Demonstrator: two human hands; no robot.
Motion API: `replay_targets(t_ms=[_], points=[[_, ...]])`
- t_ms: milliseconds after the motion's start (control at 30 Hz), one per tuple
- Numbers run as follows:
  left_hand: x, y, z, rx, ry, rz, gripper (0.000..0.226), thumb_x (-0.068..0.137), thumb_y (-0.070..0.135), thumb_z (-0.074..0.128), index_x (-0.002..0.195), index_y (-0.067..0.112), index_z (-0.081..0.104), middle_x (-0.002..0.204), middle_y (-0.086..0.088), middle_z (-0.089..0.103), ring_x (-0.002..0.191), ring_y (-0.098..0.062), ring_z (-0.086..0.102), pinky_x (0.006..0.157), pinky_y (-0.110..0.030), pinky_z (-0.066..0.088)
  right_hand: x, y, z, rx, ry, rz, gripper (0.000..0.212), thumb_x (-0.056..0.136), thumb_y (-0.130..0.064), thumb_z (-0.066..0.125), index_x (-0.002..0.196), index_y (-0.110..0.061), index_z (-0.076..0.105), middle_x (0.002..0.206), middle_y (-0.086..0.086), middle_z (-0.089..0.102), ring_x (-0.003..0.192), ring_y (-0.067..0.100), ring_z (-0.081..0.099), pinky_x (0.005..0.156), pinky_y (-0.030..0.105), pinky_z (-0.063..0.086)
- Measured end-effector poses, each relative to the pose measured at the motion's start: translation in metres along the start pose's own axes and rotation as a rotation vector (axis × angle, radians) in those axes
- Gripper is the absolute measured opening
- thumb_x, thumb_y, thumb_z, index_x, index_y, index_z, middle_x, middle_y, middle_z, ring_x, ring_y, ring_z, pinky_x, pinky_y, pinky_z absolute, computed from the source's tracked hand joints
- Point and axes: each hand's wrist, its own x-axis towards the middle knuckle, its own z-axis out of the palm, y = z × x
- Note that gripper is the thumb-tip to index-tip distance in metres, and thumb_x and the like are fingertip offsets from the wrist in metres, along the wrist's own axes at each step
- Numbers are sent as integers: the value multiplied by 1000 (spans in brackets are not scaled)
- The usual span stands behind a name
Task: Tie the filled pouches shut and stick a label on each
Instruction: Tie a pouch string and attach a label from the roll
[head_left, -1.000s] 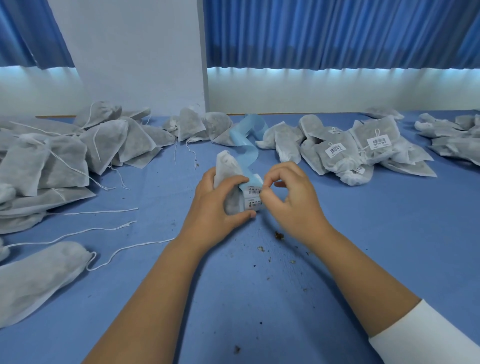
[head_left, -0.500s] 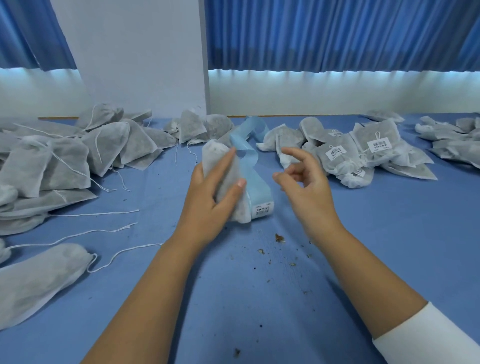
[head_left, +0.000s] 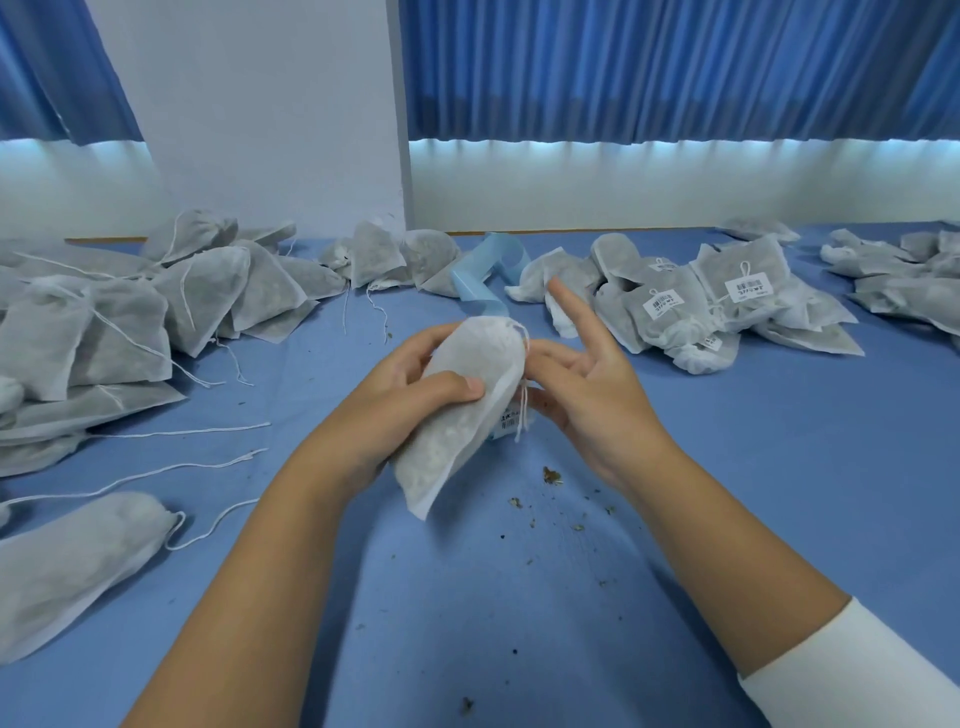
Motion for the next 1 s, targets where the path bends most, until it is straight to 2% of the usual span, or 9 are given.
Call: replay_targets(t_ms=[167, 300, 400, 500, 600, 667, 800, 900, 1000], points=[[1, 1, -9, 46, 105, -50, 45, 66, 32, 68, 111, 37, 66, 91, 21, 73, 80, 4, 68, 60, -11, 49, 1, -4, -6, -87, 63, 81, 54, 87, -6, 70, 134, -22, 49, 93, 8, 76, 77, 15, 68, 64, 18, 53], [0, 2, -18, 104, 178, -89, 41, 78, 24, 78, 115, 36, 65, 90, 20, 73, 74, 3, 68, 55, -12, 49, 2, -6, -14, -164, 61, 120, 46, 86, -11, 72, 127, -24, 55, 93, 4, 76, 75, 9, 68, 61, 17, 51], [0, 1, -19, 210, 197, -113, 32, 85, 26, 75, 115, 36, 66, 95, 17, 73, 78, 1, 69, 57, -14, 49, 3, -7, -16, -225, 117, 87, 46, 84, -14, 75, 125, -25, 57, 90, 0, 77, 76, 6, 69, 60, 15, 50], [1, 1, -14, 323, 197, -132, 36, 77, 35, 83, 109, 34, 67, 101, 14, 72, 89, -5, 70, 72, -23, 52, 4, -6, -13, -290, 196, -41, 42, 84, -14, 75, 120, -28, 57, 83, -4, 76, 76, 4, 69, 64, 16, 52], [3, 0, -5, 495, 248, -146, 30, 75, 42, 82, 98, 30, 66, 92, 13, 68, 81, -3, 64, 63, -21, 45, 2, -6, -7, -387, 235, -239, 42, 85, -10, 73, 116, -33, 56, 81, -7, 74, 81, 5, 68, 76, 20, 52], [5, -2, 1, 527, 300, -138, 25, 80, 43, 77, 90, 24, 65, 85, 10, 65, 75, -6, 61, 59, -23, 39, -1, -4, -1, -489, 229, -332, 44, 86, -11, 72, 119, -34, 55, 83, -12, 74, 82, 3, 67, 76, 15, 49], [6, 0, 12, 472, 370, -109, 22, 88, 41, 69, 89, 20, 62, 83, 6, 64, 76, -12, 59, 61, -28, 40, -9, 3, 14, -710, 145, -446, 48, 87, -13, 66, 129, -31, 54, 89, -17, 71, 88, 4, 65, 75, 18, 49], [6, 0, 19, 347, 392, -121, 19, 92, 37, 65, 100, 20, 65, 95, 3, 69, 89, -16, 65, 73, -31, 47, -13, 8, 20, -855, 118, -518, 48, 88, -14, 63, 133, -28, 52, 92, -16, 72, 93, 5, 59, 81, 25, 48], [5, 4, 24, 218, 349, -195, 17, 95, 29, 60, 106, 20, 69, 102, 2, 73, 98, -17, 68, 86, -33, 52, -13, 10, 20, -947, 158, -575, 48, 89, -13, 65, 135, -25, 54, 92, -16, 72, 93, 4, 54, 80, 25, 47]])
